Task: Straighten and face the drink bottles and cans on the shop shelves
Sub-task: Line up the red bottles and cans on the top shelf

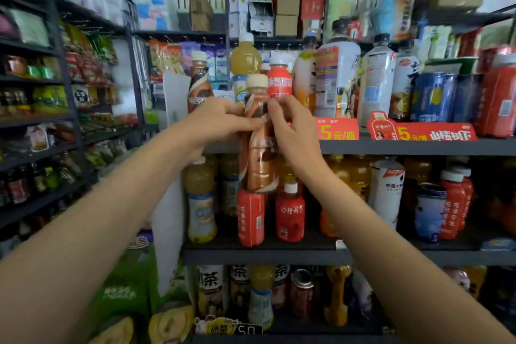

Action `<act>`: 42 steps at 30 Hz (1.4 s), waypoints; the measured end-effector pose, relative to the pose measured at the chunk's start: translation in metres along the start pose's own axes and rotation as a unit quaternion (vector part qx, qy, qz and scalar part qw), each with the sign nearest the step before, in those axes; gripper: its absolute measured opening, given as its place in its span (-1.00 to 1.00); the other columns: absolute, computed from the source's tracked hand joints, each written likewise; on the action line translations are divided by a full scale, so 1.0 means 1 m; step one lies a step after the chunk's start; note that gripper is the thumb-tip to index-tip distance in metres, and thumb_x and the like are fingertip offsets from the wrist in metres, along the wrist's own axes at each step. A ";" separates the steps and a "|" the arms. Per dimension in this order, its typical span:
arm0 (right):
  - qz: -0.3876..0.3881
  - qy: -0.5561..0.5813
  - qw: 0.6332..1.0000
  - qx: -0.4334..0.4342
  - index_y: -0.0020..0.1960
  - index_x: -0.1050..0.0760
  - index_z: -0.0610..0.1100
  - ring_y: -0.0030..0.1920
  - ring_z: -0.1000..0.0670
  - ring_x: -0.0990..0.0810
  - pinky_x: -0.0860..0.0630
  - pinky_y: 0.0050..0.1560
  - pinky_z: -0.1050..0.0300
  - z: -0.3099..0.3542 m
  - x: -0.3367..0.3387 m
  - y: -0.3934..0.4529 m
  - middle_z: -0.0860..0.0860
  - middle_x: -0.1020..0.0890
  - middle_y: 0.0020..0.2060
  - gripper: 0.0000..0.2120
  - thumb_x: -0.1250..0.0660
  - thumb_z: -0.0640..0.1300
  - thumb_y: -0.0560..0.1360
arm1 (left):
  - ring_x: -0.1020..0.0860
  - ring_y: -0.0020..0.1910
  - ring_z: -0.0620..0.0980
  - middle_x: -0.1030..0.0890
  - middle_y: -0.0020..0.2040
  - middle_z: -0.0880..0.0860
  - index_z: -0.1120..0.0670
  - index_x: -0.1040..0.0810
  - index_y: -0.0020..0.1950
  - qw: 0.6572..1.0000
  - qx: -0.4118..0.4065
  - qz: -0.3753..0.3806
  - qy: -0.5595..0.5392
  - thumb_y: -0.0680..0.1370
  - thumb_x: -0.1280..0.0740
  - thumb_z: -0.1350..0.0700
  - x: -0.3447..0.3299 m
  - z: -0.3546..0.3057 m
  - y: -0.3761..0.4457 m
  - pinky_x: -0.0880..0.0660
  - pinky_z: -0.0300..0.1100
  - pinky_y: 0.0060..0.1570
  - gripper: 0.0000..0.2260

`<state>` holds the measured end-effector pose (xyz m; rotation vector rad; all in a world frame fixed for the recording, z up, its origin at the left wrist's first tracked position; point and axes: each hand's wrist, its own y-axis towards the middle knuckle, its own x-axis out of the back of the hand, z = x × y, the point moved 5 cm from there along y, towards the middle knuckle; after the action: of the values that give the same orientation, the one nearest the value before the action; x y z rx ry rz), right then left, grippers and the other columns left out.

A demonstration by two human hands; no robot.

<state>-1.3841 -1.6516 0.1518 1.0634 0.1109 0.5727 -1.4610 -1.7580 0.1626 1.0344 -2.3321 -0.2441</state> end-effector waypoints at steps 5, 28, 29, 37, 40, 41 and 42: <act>0.077 0.062 0.995 -0.018 0.04 -0.55 -0.24 -0.11 0.06 -0.58 -0.51 0.03 0.10 0.021 -0.022 0.069 -0.02 -0.61 -0.16 -0.80 -0.21 -0.15 0.58 | -0.59 -0.07 -0.08 -0.64 -0.07 0.05 0.13 -0.60 0.05 0.990 -0.058 -0.128 0.006 0.48 -0.39 0.12 0.052 -0.033 0.028 -0.49 -0.21 0.05 -0.83; -0.009 -0.119 0.993 0.016 0.49 -0.03 0.04 0.25 -0.20 -0.36 -0.45 0.23 -0.12 -0.001 -0.051 0.166 -0.17 -0.26 0.29 -0.07 -0.51 -0.23 0.31 | -0.56 -0.01 0.09 -0.60 -0.02 0.13 0.17 -0.56 0.05 0.958 0.060 -0.222 0.173 0.49 -0.38 0.00 0.072 0.010 0.101 -0.47 -0.07 -0.01 -0.73; -0.020 -0.099 0.995 0.019 0.49 -0.03 0.05 0.25 -0.18 -0.36 -0.45 0.24 -0.10 0.009 -0.042 0.172 -0.16 -0.25 0.31 -0.07 -0.50 -0.24 0.31 | -0.56 -0.01 0.09 -0.60 -0.03 0.12 0.17 -0.56 0.05 0.958 0.062 -0.220 0.174 0.49 -0.38 0.00 0.071 0.009 0.103 -0.47 -0.07 0.00 -0.72; 0.011 0.039 0.999 -0.016 0.47 -0.07 0.06 0.16 -0.09 -0.42 -0.56 0.11 0.07 0.033 0.005 0.176 -0.16 -0.28 0.30 -0.05 -0.53 -0.27 0.26 | -0.44 -0.13 0.08 -0.46 -0.18 0.11 0.16 -0.43 -0.14 0.944 0.076 -0.193 0.258 0.55 -0.30 0.03 0.040 0.005 0.120 -0.34 -0.13 -0.16 -0.80; 0.028 0.094 0.994 -0.052 0.46 -0.12 0.08 0.15 -0.12 -0.48 -0.55 0.11 -0.11 0.018 0.008 0.167 -0.11 -0.36 0.23 -0.05 -0.56 -0.22 0.22 | -0.41 -0.10 0.09 -0.42 -0.18 0.12 0.19 -0.41 -0.14 0.932 0.077 -0.206 0.288 0.56 -0.29 0.04 0.038 0.002 0.120 -0.32 -0.12 -0.14 -0.77; 0.037 0.107 0.992 -0.057 0.46 -0.13 0.07 0.13 -0.10 -0.50 -0.57 0.07 -0.09 0.015 0.008 0.164 -0.07 -0.37 0.21 -0.06 -0.55 -0.24 0.23 | -0.44 -0.08 0.11 -0.45 -0.13 0.14 0.21 -0.45 -0.05 0.929 0.070 -0.212 0.296 0.55 -0.30 0.02 0.037 0.001 0.118 -0.32 -0.11 -0.13 -0.76; 0.047 0.119 0.990 -0.061 0.46 -0.13 0.06 0.11 -0.08 -0.51 -0.59 0.05 -0.07 0.013 0.009 0.160 -0.03 -0.38 0.18 -0.07 -0.55 -0.26 0.25 | -0.47 -0.04 0.14 -0.48 -0.08 0.16 0.23 -0.47 0.00 0.927 0.062 -0.215 0.301 0.55 -0.30 0.01 0.037 0.001 0.117 -0.33 -0.10 -0.13 -0.73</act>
<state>-1.4349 -1.6004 0.2960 0.8827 0.2325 0.7812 -1.5544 -1.7050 0.2218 1.4411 -1.5707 0.0590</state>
